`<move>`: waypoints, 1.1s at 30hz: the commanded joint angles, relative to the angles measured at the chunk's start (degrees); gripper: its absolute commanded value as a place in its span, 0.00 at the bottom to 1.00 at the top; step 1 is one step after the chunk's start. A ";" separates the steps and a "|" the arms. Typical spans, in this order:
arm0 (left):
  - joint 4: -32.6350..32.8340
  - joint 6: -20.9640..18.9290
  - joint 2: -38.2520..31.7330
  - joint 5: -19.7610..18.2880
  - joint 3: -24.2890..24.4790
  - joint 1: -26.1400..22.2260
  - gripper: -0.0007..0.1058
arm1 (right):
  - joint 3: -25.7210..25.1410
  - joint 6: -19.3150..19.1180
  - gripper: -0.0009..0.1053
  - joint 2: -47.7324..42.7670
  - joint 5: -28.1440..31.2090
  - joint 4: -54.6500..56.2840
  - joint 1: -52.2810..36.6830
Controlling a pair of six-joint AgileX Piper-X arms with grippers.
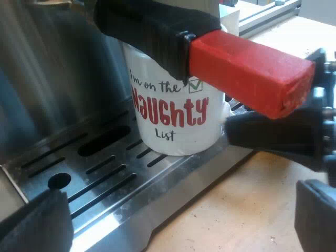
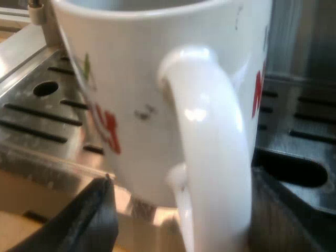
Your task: Place mug into machine
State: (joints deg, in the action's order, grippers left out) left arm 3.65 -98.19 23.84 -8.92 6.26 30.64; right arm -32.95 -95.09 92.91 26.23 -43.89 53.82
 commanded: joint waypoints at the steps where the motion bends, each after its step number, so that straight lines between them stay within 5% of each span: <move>1: -1.06 -0.44 -0.01 -0.32 0.05 0.21 0.82 | -2.27 -0.30 0.52 1.30 -4.09 -0.88 -1.72; 17: -1.06 -0.44 -0.01 -0.32 0.05 0.21 0.82 | -12.51 -0.30 0.52 7.61 -6.79 -0.92 -2.30; 25: -1.06 -0.44 -0.01 -0.32 0.05 0.21 0.82 | -12.54 -0.30 0.52 6.80 -4.34 2.17 -2.00; 33: -0.05 -0.44 -2.54 -0.32 2.91 0.21 0.82 | -12.54 -0.30 0.52 -3.31 1.08 24.31 1.74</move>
State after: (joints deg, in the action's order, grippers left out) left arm 4.06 -98.19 22.17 -9.15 8.10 30.64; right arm -45.20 -95.09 90.81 25.84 -24.64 55.38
